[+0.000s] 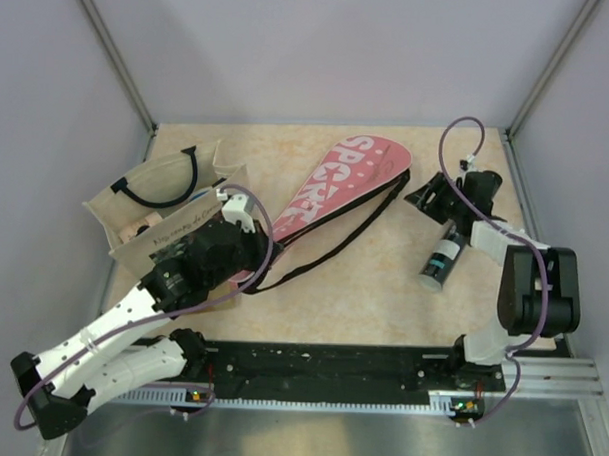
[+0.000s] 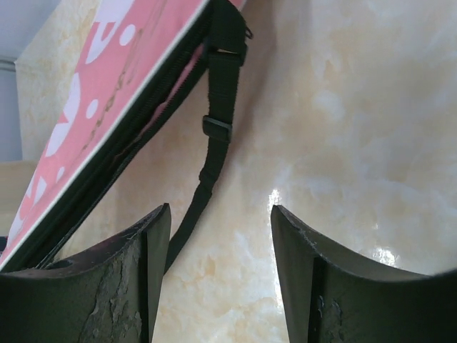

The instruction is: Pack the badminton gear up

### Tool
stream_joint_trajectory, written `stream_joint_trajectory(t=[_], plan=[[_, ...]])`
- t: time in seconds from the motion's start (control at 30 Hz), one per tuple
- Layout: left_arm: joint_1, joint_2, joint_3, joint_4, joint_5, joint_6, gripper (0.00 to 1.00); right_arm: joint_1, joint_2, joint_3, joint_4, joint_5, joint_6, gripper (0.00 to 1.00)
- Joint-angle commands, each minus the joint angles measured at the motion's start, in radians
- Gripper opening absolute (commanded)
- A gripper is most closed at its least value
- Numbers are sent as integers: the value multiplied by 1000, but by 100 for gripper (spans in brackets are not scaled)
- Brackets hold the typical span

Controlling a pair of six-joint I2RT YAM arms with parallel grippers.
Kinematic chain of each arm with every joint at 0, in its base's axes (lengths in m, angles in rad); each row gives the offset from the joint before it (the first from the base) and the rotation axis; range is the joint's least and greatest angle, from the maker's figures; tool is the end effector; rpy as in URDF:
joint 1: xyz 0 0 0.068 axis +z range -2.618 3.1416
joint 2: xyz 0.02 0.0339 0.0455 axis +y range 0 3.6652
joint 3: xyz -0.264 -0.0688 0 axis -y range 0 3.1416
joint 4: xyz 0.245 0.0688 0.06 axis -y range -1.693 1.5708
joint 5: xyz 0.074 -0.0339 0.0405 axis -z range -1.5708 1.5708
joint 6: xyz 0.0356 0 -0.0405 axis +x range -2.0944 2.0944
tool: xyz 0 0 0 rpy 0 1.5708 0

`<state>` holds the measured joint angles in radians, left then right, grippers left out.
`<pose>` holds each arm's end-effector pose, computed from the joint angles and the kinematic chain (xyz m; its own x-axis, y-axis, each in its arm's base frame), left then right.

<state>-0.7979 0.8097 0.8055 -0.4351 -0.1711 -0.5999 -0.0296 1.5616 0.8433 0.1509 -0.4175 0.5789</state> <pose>0.1313 -0.1260 0.3172 -0.5826 -0.1994 -0.7879 0.3258 0.8308 -0.4512 0.3317 0.0046 0.2042 -0.6219 0.5187 -0.5867 0.0305 0.7646 0.6438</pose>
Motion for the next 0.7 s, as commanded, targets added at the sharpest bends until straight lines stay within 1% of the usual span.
stream_joint_trajectory(t=[0.0, 0.1, 0.2, 0.23, 0.33, 0.4, 0.53, 0.57, 0.6, 0.67], plan=[[8, -53, 35, 13, 36, -129, 0, -3, 57, -50, 226, -21, 139, 58], [9, -67, 32, 15, 62, -153, 0, 6, 121, -30, 285, -53, 177, 57], [9, -81, 35, 10, 64, -175, 0, 23, 169, 0, 294, -40, 182, 57], [9, -86, 34, 13, 64, -179, 0, 55, 189, 13, 303, -37, 182, 58], [9, -96, 35, 13, 64, -184, 0, 83, 251, 57, 302, -49, 191, 58], [8, -101, 37, 7, 59, -184, 0, 97, 278, 66, 311, -29, 199, 58], [11, -103, 44, -5, 61, -182, 0, 112, 337, 91, 377, -41, 236, 57], [11, -103, 44, -10, 59, -179, 0, 112, 348, 97, 389, -52, 252, 54], [11, -103, 46, -14, 53, -178, 0, 112, 350, 96, 409, -64, 263, 48], [11, -103, 44, -28, 32, -167, 0, 112, 328, 88, 417, -75, 277, 30]])
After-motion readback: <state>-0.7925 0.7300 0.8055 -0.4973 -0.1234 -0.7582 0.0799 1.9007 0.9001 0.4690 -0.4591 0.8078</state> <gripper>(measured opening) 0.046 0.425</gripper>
